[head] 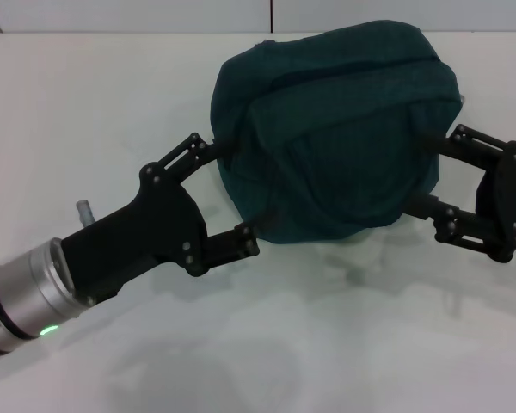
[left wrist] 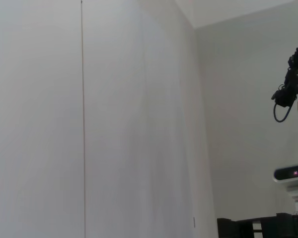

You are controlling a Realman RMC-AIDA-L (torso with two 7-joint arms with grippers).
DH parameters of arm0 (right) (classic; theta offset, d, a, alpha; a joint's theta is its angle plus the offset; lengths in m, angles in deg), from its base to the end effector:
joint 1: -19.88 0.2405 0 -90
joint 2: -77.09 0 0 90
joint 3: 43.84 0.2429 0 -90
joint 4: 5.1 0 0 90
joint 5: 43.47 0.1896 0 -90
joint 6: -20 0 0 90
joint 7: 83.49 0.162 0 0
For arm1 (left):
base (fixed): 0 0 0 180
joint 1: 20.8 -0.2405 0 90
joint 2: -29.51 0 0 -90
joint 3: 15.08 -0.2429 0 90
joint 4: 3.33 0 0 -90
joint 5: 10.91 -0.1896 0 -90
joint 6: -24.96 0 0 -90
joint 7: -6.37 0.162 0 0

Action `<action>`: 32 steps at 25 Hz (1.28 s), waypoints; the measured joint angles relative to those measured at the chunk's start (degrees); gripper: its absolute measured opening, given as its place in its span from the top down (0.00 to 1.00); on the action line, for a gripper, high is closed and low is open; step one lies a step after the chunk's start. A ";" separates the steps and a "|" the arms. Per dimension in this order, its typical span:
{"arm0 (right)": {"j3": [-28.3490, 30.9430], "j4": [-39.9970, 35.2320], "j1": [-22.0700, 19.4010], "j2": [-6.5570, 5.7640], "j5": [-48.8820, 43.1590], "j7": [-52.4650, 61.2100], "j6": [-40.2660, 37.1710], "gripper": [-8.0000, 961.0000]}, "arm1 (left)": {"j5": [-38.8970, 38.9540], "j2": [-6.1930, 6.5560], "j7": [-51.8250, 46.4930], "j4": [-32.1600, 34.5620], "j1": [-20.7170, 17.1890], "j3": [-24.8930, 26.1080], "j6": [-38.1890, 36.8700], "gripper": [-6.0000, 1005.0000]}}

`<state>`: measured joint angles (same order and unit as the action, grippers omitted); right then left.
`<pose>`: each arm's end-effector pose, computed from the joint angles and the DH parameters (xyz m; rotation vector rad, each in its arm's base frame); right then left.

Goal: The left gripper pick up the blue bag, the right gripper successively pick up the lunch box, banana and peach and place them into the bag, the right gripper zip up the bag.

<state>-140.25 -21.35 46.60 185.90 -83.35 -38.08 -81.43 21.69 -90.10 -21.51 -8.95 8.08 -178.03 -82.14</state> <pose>0.2032 0.2688 0.0116 -2.5481 0.1225 1.3615 -0.2099 0.2457 -0.0307 -2.3586 -0.0877 -1.3164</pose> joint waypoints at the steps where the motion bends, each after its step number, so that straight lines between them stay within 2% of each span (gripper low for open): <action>1: 0.00 0.00 -0.15 0.23 0.05 -0.90 0.04 0.26 | 0.00 -0.02 0.16 0.01 -0.11 0.00 -0.03 0.11; 5: 0.63 0.08 -0.47 0.85 0.29 -2.95 0.46 0.26 | -0.05 -0.07 0.71 0.45 -0.42 0.00 -0.14 0.11; 14: 2.92 0.18 -1.36 1.26 0.13 -4.74 1.98 0.26 | 0.02 -0.10 2.44 1.81 -0.92 0.00 -0.23 0.11; 32: 2.99 0.18 -1.31 1.36 0.05 -5.32 3.55 0.26 | 0.94 -0.10 2.61 2.36 -0.89 0.00 0.39 0.11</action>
<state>-137.26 -21.17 45.28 187.26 -83.29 -43.39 -77.88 22.63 -90.19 -18.90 -6.59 7.19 -178.03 -81.75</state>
